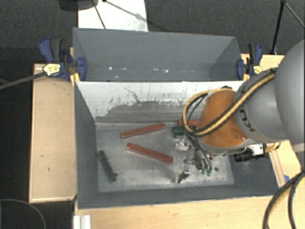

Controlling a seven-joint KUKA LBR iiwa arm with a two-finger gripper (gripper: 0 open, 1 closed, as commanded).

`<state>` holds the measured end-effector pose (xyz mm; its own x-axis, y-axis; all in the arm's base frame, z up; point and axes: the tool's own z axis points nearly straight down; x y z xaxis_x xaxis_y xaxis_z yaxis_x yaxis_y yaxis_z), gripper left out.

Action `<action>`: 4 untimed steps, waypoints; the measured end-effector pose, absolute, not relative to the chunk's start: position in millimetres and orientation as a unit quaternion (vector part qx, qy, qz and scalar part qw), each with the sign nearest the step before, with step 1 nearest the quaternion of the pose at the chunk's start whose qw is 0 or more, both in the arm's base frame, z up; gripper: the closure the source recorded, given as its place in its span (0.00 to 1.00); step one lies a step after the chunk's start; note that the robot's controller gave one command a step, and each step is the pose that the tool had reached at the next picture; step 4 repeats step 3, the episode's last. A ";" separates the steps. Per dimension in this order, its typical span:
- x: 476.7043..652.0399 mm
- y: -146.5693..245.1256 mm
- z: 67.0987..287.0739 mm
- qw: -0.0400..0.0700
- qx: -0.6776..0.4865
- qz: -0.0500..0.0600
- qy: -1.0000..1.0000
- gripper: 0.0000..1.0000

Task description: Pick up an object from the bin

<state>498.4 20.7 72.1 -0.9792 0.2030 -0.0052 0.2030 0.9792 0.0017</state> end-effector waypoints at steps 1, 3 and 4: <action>536.8 58.6 75.1 0.007 0.052 0.001 0.999 1.00; 544.3 57.2 221.3 0.001 0.040 0.000 0.999 1.00; 544.3 57.2 221.3 0.001 0.040 0.000 0.999 1.00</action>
Offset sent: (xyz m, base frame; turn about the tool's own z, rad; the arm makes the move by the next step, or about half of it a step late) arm 0.0000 0.0000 0.0000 0.0000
